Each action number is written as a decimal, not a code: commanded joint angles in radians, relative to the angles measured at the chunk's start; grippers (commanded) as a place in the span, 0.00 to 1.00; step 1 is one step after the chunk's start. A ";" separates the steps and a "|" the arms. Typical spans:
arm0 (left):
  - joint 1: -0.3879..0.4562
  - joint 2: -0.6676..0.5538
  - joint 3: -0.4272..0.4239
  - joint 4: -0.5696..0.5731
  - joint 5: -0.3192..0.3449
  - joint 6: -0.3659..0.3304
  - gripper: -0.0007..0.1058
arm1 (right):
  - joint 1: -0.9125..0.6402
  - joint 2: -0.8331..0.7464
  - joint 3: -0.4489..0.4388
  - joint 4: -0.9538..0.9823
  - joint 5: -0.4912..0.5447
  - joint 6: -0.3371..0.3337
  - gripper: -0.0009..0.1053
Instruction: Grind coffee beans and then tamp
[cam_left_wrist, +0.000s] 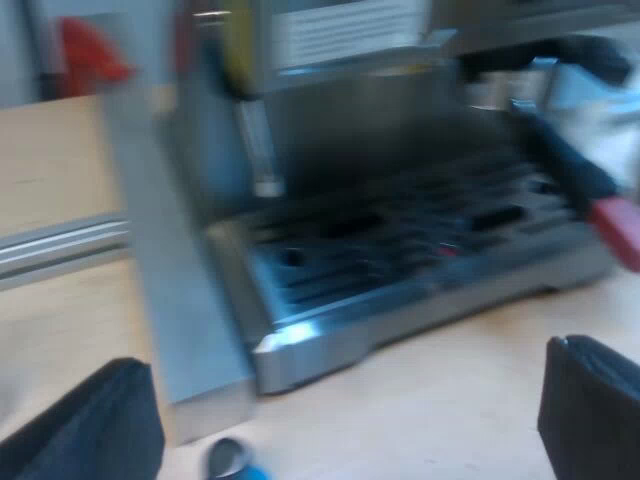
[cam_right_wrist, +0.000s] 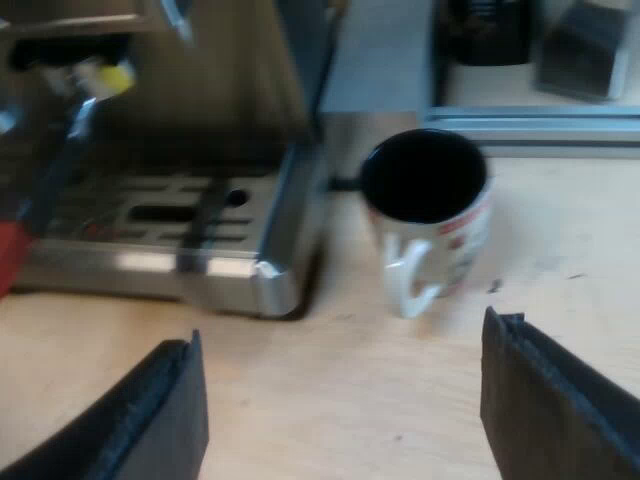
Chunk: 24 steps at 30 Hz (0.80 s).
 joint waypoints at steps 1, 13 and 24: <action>-0.045 0.039 -0.009 -0.033 0.022 -0.005 0.74 | 0.050 0.060 -0.035 0.015 -0.029 -0.035 0.58; -0.206 0.214 0.038 -0.248 0.170 0.083 0.74 | 0.441 0.311 -0.074 -0.073 -0.021 -0.070 0.58; -0.205 0.230 0.196 -0.394 0.245 0.081 0.74 | 0.885 0.396 0.012 -0.358 0.414 0.083 0.58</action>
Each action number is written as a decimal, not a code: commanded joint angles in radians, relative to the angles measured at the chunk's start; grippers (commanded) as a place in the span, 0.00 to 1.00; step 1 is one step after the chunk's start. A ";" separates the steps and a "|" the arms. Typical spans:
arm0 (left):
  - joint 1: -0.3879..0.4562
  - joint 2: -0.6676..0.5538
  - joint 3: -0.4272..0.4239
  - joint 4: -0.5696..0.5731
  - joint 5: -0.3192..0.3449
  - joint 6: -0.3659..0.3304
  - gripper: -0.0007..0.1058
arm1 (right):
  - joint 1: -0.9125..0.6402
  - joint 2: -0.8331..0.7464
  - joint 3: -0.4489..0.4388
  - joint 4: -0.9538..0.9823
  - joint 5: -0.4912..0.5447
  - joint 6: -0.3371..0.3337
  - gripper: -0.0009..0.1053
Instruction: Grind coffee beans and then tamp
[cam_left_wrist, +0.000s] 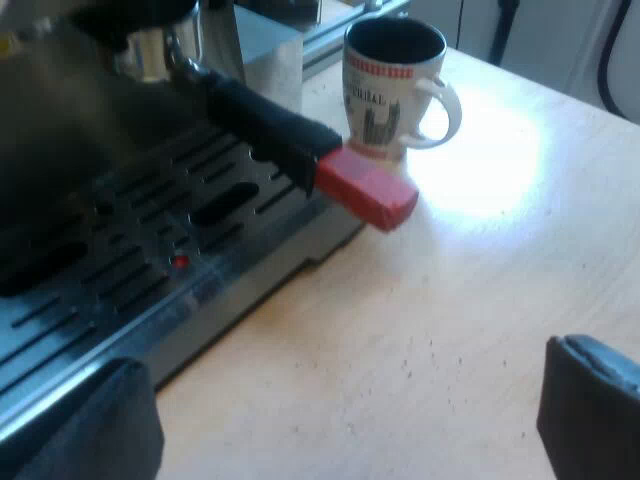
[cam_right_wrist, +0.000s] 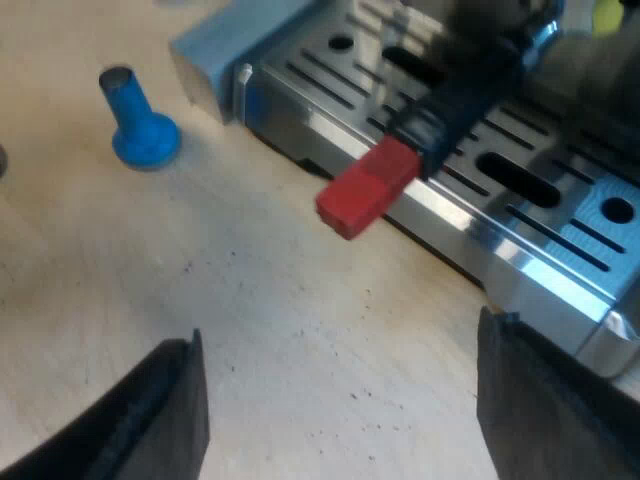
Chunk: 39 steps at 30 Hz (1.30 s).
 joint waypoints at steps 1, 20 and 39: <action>-0.005 0.000 0.026 -0.030 0.018 -0.001 0.74 | 0.124 0.016 0.040 -0.103 0.166 0.067 0.58; -0.005 0.000 0.197 -0.259 0.145 0.042 0.74 | 0.467 0.372 0.198 -0.631 0.705 0.332 0.58; -0.005 0.000 0.197 -0.254 0.167 0.045 0.74 | 0.456 0.650 0.198 -0.788 0.918 0.402 0.36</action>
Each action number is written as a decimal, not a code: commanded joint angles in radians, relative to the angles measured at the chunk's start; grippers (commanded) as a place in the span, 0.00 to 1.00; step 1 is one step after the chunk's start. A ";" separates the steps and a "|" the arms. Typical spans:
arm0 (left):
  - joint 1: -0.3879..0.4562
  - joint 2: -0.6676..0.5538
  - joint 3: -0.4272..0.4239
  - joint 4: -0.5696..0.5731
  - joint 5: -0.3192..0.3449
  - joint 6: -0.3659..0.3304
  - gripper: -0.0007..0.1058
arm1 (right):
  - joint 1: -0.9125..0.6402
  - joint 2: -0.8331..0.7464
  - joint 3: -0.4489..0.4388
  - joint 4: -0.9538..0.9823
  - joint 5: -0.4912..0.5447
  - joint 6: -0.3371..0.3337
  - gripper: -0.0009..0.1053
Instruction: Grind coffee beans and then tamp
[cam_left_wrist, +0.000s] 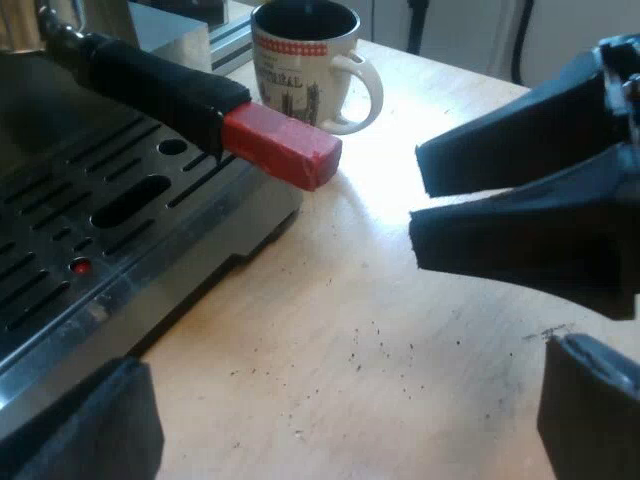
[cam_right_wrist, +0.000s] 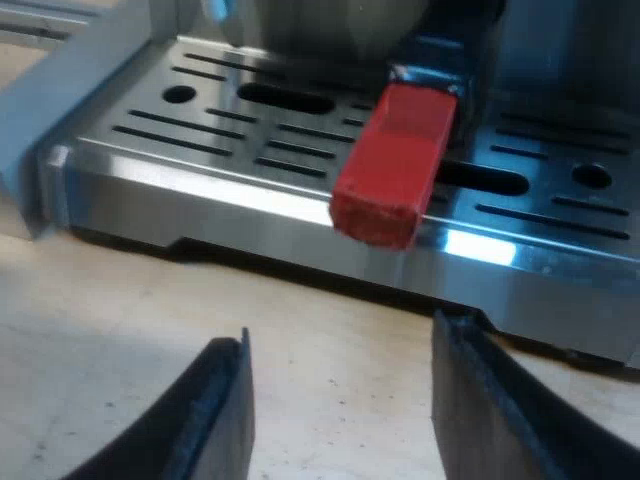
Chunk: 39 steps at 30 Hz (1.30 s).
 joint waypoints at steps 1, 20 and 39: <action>-0.005 0.000 -0.004 -0.011 0.027 0.000 0.74 | -0.013 0.021 -0.005 -0.011 0.040 0.003 0.31; -0.005 0.000 -0.004 -0.011 0.030 0.000 0.74 | -0.129 0.048 -0.005 -0.160 -0.063 -0.003 0.20; -0.005 0.000 -0.004 -0.011 0.030 0.000 0.74 | -0.143 0.117 -0.005 -0.336 0.080 -0.113 0.20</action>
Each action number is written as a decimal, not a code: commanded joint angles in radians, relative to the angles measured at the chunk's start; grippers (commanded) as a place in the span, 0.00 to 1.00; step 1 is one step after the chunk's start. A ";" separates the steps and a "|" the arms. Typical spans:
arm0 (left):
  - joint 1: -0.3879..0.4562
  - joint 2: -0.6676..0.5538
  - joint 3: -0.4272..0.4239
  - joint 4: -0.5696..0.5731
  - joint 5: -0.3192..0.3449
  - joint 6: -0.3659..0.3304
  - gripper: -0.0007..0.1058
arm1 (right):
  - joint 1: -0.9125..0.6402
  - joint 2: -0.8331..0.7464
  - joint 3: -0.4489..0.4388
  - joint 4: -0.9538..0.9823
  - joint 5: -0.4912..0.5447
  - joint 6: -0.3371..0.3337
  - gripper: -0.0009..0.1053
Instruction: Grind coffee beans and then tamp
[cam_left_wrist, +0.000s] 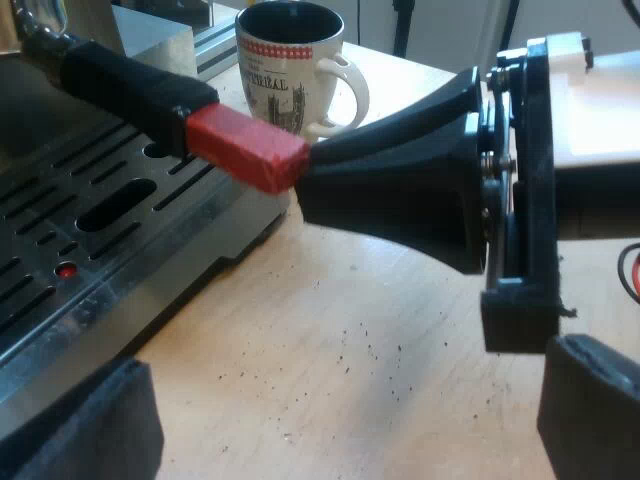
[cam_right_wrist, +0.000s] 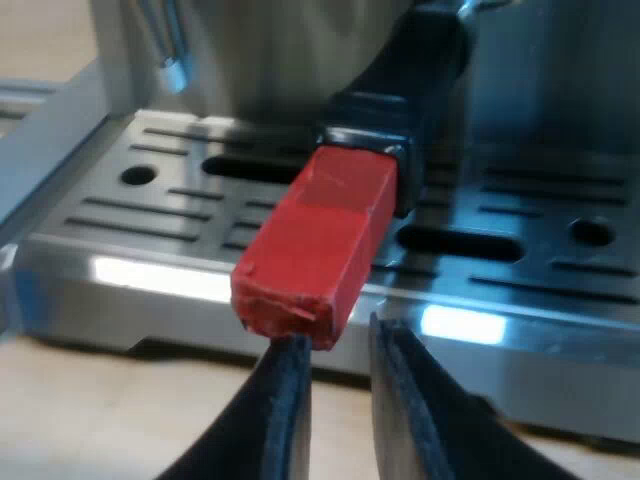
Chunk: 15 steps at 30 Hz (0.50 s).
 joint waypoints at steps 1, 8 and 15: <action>-0.005 0.000 -0.004 -0.011 0.014 0.000 0.74 | -0.010 -0.005 -0.005 -0.042 0.114 -0.012 0.20; -0.005 0.000 -0.004 -0.011 0.014 0.000 0.74 | -0.015 -0.005 -0.005 -0.039 0.210 -0.012 0.20; -0.005 0.000 -0.004 -0.011 0.014 0.000 0.74 | -0.066 -0.005 -0.005 -0.038 0.152 -0.012 0.20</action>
